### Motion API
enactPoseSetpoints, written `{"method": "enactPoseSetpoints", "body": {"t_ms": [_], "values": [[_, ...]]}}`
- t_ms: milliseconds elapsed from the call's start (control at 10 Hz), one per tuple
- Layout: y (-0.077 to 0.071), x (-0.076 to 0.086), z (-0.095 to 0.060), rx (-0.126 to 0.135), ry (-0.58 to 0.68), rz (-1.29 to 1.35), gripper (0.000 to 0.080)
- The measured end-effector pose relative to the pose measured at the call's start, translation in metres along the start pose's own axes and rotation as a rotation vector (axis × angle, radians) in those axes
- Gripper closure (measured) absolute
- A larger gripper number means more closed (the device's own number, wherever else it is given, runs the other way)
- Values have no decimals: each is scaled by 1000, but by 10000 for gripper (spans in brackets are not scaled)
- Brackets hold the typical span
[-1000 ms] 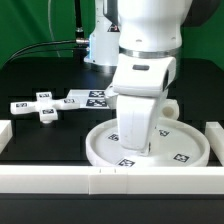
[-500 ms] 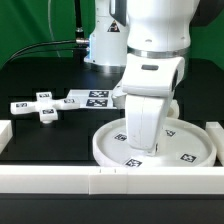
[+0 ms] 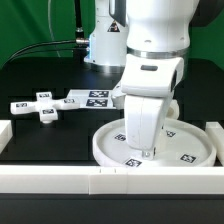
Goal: Assemble round table
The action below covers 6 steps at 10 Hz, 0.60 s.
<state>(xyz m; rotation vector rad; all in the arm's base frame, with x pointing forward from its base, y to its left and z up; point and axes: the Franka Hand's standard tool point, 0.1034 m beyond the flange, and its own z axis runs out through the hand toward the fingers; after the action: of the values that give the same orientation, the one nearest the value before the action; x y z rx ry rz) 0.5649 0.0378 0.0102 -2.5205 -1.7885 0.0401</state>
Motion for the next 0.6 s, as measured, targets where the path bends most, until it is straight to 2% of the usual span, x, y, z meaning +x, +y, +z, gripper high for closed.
{"method": "enactPoseSetpoints", "body": {"t_ms": [300,400,500,600], "values": [[-8,-7,-28,-23,-2,71,150],[-13,-10,-40,-41,5,148,150],[-23,-15,-53,-61,11,225,150],[-37,-18,-58,-64,13,322,150]]}}
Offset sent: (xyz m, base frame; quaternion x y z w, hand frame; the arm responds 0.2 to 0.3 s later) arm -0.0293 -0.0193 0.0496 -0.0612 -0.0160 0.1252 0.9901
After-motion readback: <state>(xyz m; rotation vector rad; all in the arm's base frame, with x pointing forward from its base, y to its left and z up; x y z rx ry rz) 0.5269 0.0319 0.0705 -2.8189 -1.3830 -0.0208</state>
